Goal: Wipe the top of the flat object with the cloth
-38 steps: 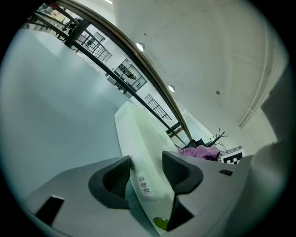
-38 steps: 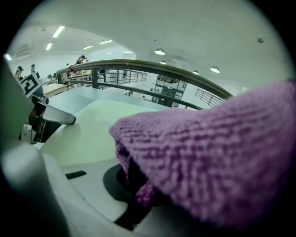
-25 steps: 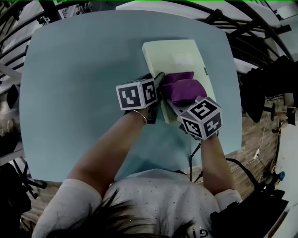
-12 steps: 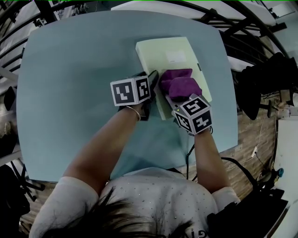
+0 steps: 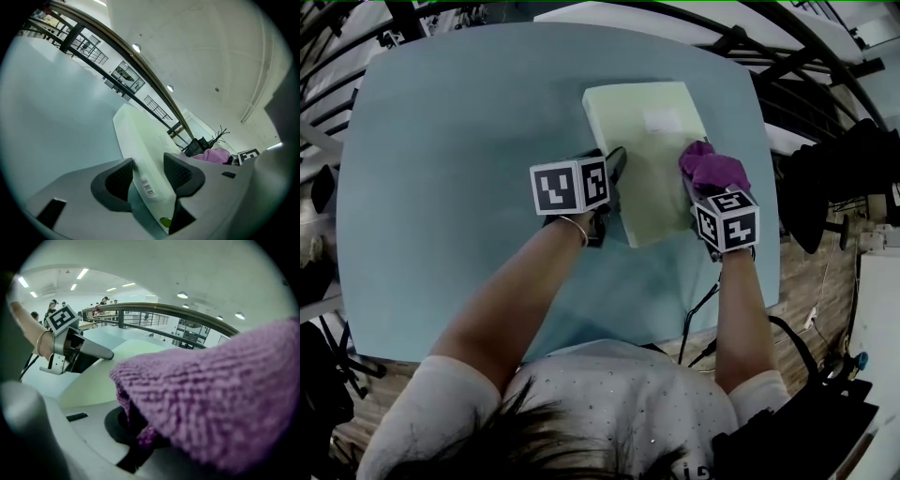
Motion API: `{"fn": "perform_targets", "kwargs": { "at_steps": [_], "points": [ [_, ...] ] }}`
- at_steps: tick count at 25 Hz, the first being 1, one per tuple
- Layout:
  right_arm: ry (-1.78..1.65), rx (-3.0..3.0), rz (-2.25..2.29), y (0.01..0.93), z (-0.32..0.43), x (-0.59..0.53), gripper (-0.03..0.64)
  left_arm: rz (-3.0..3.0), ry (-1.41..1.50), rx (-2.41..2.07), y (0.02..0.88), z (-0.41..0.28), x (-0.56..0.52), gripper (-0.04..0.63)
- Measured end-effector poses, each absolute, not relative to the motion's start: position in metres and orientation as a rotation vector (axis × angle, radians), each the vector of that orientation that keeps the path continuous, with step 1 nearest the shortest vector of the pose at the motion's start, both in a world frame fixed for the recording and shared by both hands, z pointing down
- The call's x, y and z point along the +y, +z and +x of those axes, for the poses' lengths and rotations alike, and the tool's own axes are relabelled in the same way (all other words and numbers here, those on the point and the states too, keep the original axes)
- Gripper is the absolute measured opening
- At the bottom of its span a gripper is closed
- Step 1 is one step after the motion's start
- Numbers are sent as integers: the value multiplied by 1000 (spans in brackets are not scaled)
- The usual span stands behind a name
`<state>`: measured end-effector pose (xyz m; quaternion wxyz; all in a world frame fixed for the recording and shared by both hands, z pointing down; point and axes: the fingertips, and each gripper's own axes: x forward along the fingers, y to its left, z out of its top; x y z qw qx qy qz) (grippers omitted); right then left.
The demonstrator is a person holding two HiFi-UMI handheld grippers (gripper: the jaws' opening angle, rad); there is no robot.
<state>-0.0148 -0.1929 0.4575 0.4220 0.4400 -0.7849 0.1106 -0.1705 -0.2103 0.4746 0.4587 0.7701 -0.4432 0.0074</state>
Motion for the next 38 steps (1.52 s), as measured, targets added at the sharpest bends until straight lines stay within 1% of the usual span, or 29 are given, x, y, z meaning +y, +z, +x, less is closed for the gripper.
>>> {"fn": "perform_targets", "kwargs": {
  "at_steps": [7, 12, 15, 17, 20, 23, 26, 29, 33, 38],
  "points": [
    [326, -1910, 1213, 455, 25, -211, 28, 1910, 18, -1109, 472, -172, -212, 202],
    [332, -1894, 1287, 454, 38, -217, 28, 1919, 13, -1104, 471, -171, -213, 202],
    [421, -1925, 1358, 448, 38, -217, 28, 1917, 7, -1098, 471, -171, -212, 201],
    [346, -1993, 1314, 435, 15, -209, 28, 1916, 5, -1097, 472, -172, -211, 199],
    [177, -2149, 1123, 412, -56, -181, 28, 1915, -2, -1084, 472, -172, -212, 199],
    [239, -2300, 955, 409, -123, -148, 28, 1909, -7, -1072, 473, -173, -213, 199],
    [345, -2310, 818, 429, -157, -122, 28, 1911, 2, -1090, 475, -176, -211, 199],
    [318, -2238, 774, 449, -154, -111, 28, 1914, 6, -1100, 474, -175, -211, 199],
    [230, -2207, 809, 450, -138, -109, 28, 1913, 8, -1098, 474, -173, -211, 199],
    [326, -2179, 934, 452, -94, -122, 28, 1916, 6, -1100, 473, -170, -213, 199]
  ]
}}
